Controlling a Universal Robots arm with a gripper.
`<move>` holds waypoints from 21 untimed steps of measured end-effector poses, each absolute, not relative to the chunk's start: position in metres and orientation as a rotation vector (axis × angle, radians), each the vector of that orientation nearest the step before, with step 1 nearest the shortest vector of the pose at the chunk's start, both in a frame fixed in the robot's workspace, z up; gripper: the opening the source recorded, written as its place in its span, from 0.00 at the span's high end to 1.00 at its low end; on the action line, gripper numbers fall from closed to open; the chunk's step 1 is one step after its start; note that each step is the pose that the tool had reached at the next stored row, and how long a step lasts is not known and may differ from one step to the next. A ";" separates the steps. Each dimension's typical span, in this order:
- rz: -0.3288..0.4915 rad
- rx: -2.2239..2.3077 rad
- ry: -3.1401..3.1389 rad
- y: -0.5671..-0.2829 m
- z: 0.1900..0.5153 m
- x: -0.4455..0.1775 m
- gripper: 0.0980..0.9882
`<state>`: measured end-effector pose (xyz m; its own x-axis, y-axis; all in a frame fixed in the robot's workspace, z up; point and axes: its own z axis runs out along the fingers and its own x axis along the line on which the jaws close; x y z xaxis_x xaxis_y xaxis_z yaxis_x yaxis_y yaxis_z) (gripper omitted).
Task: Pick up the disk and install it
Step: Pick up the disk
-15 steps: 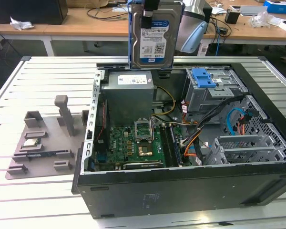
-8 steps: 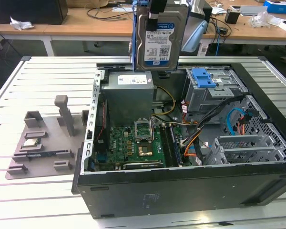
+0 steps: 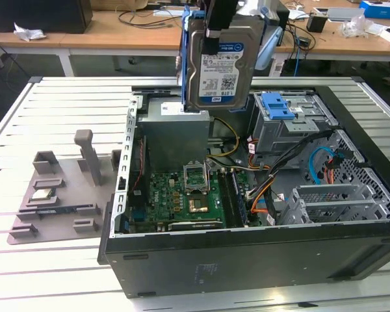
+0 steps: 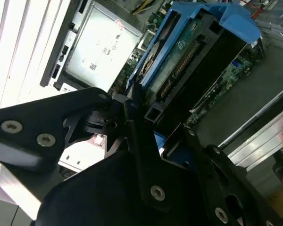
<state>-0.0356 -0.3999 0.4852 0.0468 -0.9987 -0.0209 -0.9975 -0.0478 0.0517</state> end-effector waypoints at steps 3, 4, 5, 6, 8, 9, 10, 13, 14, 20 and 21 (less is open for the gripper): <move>-0.079 2.256 -2.152 -0.410 0.485 -0.036 0.70; -0.079 2.256 -2.152 -0.415 0.485 -0.036 0.70; -0.079 2.256 -2.152 -0.419 0.485 -0.035 0.70; -0.079 2.256 -2.152 -0.422 0.485 -0.035 0.70; -0.079 2.256 -2.152 -0.427 0.485 -0.035 0.70; -0.079 2.256 -2.152 -0.430 0.485 -0.035 0.70; -0.079 2.256 -2.152 -0.435 0.485 -0.035 0.70; -0.079 2.256 -2.152 -0.446 0.485 -0.035 0.70; -0.079 2.256 -2.152 -0.452 0.485 -0.035 0.70; -0.079 2.256 -2.152 -0.479 0.485 -0.035 0.70; -0.079 2.256 -2.152 -0.486 0.485 -0.035 0.70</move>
<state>-0.0350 -0.4863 0.4850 0.0468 -0.9987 -0.0208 -0.9975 -0.0478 0.0517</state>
